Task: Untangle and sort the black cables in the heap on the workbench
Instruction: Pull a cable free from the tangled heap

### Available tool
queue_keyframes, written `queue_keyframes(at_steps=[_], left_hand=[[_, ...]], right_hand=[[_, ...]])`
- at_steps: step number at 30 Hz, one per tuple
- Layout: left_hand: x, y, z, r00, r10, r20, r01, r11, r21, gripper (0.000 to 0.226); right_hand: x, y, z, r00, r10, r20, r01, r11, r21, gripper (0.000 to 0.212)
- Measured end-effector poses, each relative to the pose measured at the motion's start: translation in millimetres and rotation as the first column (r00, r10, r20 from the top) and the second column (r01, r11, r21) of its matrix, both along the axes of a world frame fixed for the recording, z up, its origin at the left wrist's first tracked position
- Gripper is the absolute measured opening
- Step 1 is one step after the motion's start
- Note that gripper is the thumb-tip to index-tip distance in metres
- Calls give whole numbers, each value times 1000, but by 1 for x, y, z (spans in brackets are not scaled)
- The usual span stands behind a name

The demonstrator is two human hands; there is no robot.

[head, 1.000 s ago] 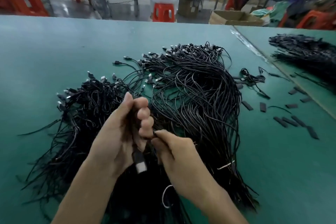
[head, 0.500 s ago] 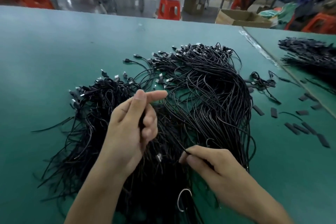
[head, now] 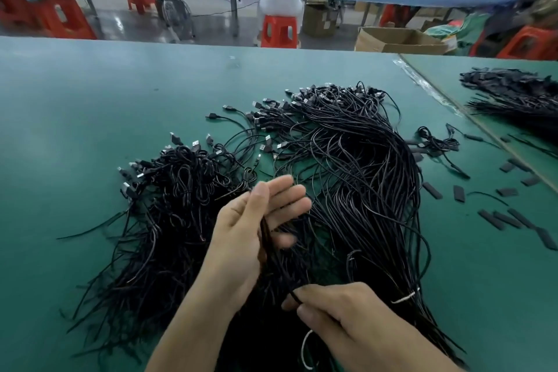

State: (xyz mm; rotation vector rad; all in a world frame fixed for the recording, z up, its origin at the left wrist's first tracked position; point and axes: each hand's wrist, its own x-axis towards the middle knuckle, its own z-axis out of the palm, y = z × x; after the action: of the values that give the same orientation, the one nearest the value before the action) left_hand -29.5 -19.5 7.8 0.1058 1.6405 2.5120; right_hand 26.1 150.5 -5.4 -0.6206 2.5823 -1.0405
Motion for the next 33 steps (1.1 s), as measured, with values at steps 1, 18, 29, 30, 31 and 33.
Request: queue_keyframes(at_steps=[1, 18, 29, 30, 31, 33], left_hand=[[0, 2, -3, 998, -17, -56, 11, 996, -90, 42], [13, -12, 21, 794, -602, 82, 606, 796, -20, 55], [-8, -33, 27, 984, 32, 173, -130, 796, 591, 38], [-9, -33, 22, 979, 155, 132, -197, 880, 432, 40], [-10, -31, 17, 975, 217, 56, -224, 932, 283, 41], [-11, -24, 3, 960, 258, -109, -258, 966, 13, 40]], right_hand=[[0, 0, 4, 999, 22, -28, -21, 999, 24, 41], [-29, 0, 29, 953, -266, -145, 142, 815, -562, 32], [-17, -51, 3, 994, -80, 70, 84, 995, -60, 22], [-15, -50, 2, 991, -94, 99, 101, 992, -77, 20], [-15, -49, 4, 987, -109, 116, 121, 987, -107, 18], [-18, -41, 12, 988, -107, 114, 126, 978, -166, 16]])
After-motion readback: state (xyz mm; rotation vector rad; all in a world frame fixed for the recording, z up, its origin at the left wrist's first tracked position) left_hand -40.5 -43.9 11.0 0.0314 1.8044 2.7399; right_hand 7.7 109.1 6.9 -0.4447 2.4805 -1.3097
